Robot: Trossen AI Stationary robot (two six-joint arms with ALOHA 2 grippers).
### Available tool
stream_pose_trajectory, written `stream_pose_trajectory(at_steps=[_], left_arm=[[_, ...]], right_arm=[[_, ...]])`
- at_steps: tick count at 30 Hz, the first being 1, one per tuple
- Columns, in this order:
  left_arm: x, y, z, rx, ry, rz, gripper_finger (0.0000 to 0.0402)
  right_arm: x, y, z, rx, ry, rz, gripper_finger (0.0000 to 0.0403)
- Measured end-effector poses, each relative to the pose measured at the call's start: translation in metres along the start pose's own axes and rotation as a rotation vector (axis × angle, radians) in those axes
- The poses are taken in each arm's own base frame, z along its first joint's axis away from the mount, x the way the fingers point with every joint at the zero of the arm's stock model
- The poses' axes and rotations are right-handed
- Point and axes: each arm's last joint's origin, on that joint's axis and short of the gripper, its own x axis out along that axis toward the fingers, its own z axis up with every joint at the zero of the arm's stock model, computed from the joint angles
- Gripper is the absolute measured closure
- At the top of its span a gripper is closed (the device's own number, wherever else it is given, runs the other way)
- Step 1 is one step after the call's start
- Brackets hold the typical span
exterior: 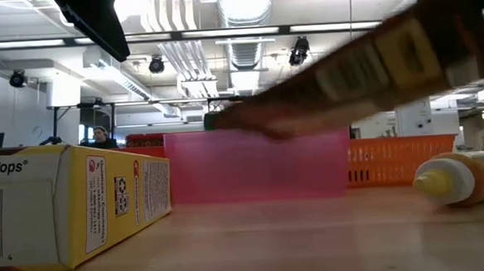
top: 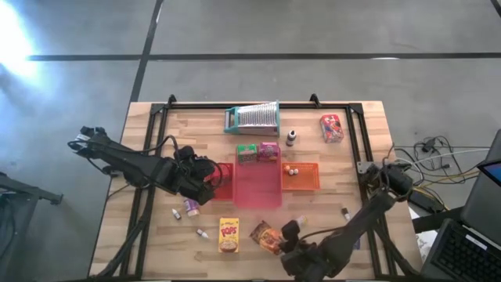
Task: Pick & Place Kitchen Items
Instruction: Put the orange spice bag into the red bin
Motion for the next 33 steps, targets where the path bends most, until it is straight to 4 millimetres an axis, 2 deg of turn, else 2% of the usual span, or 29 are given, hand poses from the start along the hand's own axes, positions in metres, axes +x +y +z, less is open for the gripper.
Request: stream_pose_trajectory(at_steps=[9,15,25,33], left_arm=[[0.000,0.000,0.000,-0.001,0.000,0.000,0.0125],[0.000,-0.004,0.005,-0.060,-0.041,-0.039,0.0125],[-0.001,-0.011,0.015,-0.178,-0.132,-0.103,0.0125],[0.000,-0.014,0.019,-0.227,-0.164,-0.112,0.0125]], right_arm=[[-0.039,-0.016,0.000,0.049,-0.048,-0.056,0.0394],[-0.059,-0.017,-0.003,-0.005,-0.090,-0.138,0.0395],[-0.076,-0.012,-0.007,-0.242,-0.146,-0.374,0.0395],[-0.086,-0.014,-0.007,-0.565,-0.103,-0.733,0.0394]])
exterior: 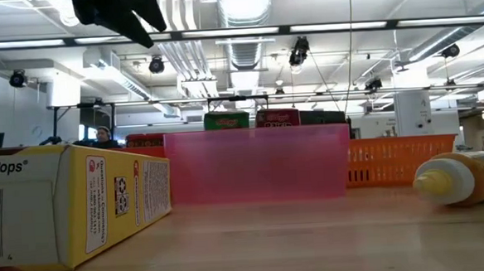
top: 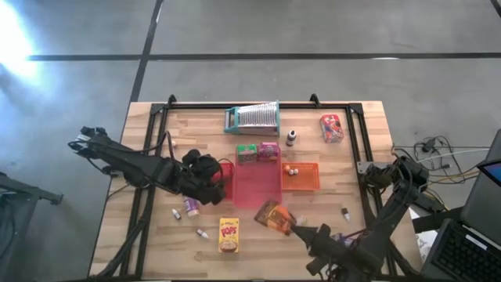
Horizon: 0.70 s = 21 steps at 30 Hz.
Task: Pick & Place Kitchen Items
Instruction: Put the orange spice bag into the red bin
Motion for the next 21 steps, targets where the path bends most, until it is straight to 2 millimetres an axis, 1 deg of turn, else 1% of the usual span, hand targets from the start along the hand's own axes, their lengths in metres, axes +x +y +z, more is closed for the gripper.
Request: stream_pose_trajectory(at_steps=[3,5,6,8,10,13,15,18,21], left_arm=[[0.000,-0.002,0.002,-0.069,-0.016,-0.016,0.0125],[0.001,-0.003,0.004,-0.119,-0.011,-0.044,0.0125],[0.001,-0.004,0.006,-0.146,-0.005,-0.072,0.0125],[0.003,-0.008,0.012,-0.188,0.022,-0.174,0.0125],[0.002,-0.013,0.021,-0.186,0.026,-0.311,0.0125],[0.000,-0.022,0.038,-0.160,-0.053,-0.519,0.0125],[-0.004,-0.023,0.049,-0.135,-0.101,-0.616,0.0125],[-0.010,-0.019,0.063,-0.118,-0.148,-0.645,0.0125],[-0.013,-0.017,0.069,-0.121,-0.174,-0.655,0.0125]], right_arm=[[0.000,-0.004,-0.001,-0.139,0.054,-0.142,0.0395],[0.004,-0.007,-0.002,-0.230,0.074,-0.146,0.0394],[0.005,-0.008,-0.002,-0.248,0.077,-0.145,0.0394],[0.009,-0.010,-0.003,-0.264,0.093,-0.144,0.0394],[0.012,-0.012,-0.004,-0.274,0.104,-0.144,0.0394],[0.015,-0.013,-0.005,-0.298,0.113,-0.142,0.0394],[0.015,-0.012,-0.005,-0.304,0.113,-0.142,0.0395],[0.011,-0.012,-0.004,-0.302,0.101,-0.142,0.0394],[0.010,-0.012,-0.004,-0.307,0.098,-0.142,0.0394]])
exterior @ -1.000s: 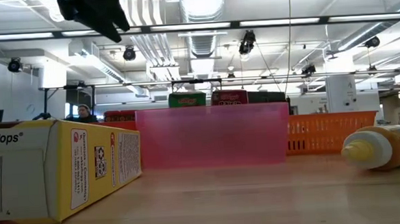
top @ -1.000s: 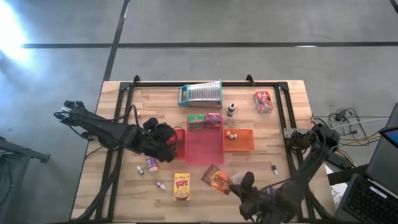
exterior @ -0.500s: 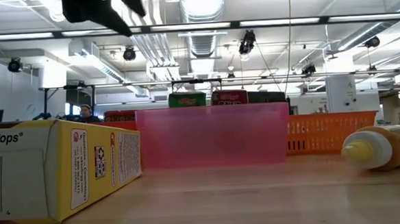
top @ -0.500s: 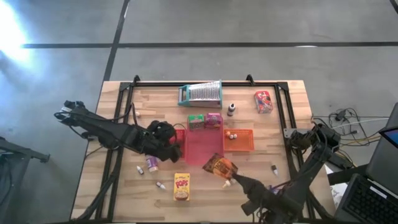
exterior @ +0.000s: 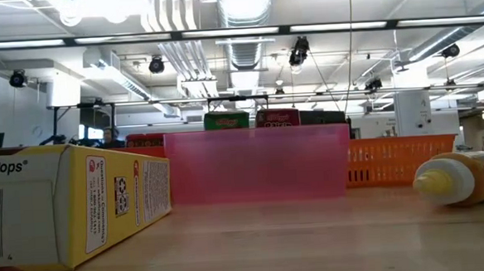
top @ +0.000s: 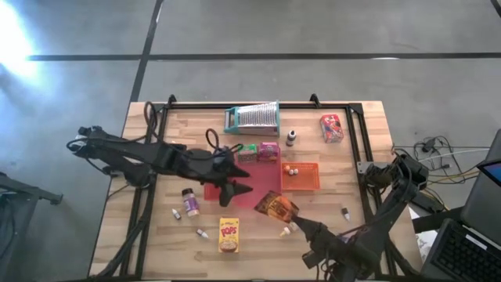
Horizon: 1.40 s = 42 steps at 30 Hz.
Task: Pick & Place Kitchen Items
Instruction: Put the orange spice bag into the red bin
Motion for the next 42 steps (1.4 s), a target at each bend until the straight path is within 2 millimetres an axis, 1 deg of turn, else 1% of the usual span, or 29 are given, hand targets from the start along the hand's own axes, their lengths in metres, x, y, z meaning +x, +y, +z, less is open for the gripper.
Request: stream_pose_trajectory(at_steps=[4,7,14,18,20,25,27,32,34,36,42], left_arm=[[0.002,-0.005,0.004,0.009,-0.021,-0.103,0.0125],[0.007,-0.008,0.004,0.023,-0.005,-0.162,0.0125],[0.009,-0.008,0.006,0.023,-0.027,-0.180,0.0125],[0.012,-0.011,0.008,0.027,-0.050,-0.200,0.0125],[0.017,-0.012,0.007,0.029,-0.043,-0.214,0.0126],[0.036,-0.011,0.000,0.049,0.016,-0.211,0.0126],[0.039,-0.012,0.002,0.062,0.014,-0.211,0.0126],[0.040,-0.016,0.014,0.087,-0.009,-0.209,0.0129],[0.042,-0.015,0.015,0.090,-0.010,-0.205,0.0140],[0.043,-0.014,0.015,0.089,-0.008,-0.201,0.0158],[0.044,-0.012,0.012,0.082,0.007,-0.189,0.0243]], right_arm=[[0.001,0.000,0.000,-0.014,0.004,0.001,0.0394],[0.004,0.000,0.000,-0.014,0.010,0.002,0.0394],[0.005,0.000,0.000,-0.014,0.013,0.003,0.0394],[0.009,0.000,-0.001,-0.016,0.025,0.006,0.0394],[0.013,0.000,-0.001,-0.018,0.034,0.008,0.0394],[0.021,0.000,-0.002,-0.018,0.056,0.013,0.0394],[0.022,0.001,-0.002,-0.017,0.060,0.015,0.0394],[0.023,0.001,-0.002,-0.014,0.058,0.017,0.0394],[0.022,0.001,-0.002,-0.014,0.058,0.018,0.0394],[0.022,0.001,-0.002,-0.014,0.057,0.018,0.0394],[0.022,0.001,-0.002,-0.001,0.056,0.020,0.0394]])
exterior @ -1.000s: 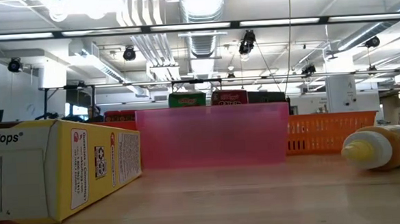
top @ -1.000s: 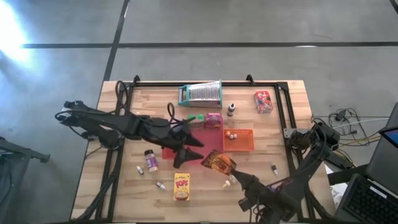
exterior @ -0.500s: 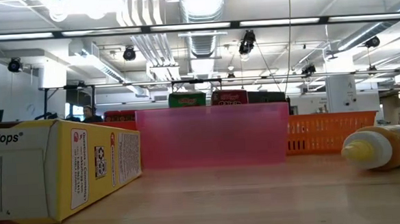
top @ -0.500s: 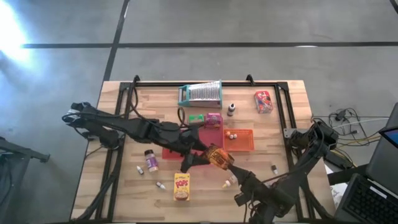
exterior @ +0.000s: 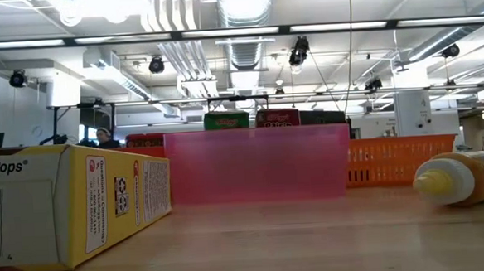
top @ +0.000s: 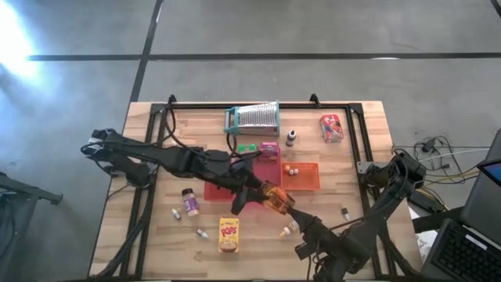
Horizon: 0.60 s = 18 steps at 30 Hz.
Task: Pick & Place Kitchen Items
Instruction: Put the orange spice bag into the red bin
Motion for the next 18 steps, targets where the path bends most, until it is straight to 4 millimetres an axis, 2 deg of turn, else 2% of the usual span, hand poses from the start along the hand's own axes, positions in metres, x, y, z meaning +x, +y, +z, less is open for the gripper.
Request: stream_pose_trajectory(at_steps=[8,18], left_arm=[[-0.0002,0.0024,0.0020,-0.002,-0.012,0.013,0.0383],[-0.0003,0.0041,0.0040,0.016,-0.024,0.015,0.0398]], right_arm=[[0.0000,0.0000,0.0000,0.011,0.000,0.000,0.0394],[0.0021,0.0010,0.0005,0.063,-0.016,0.034,0.0394]])
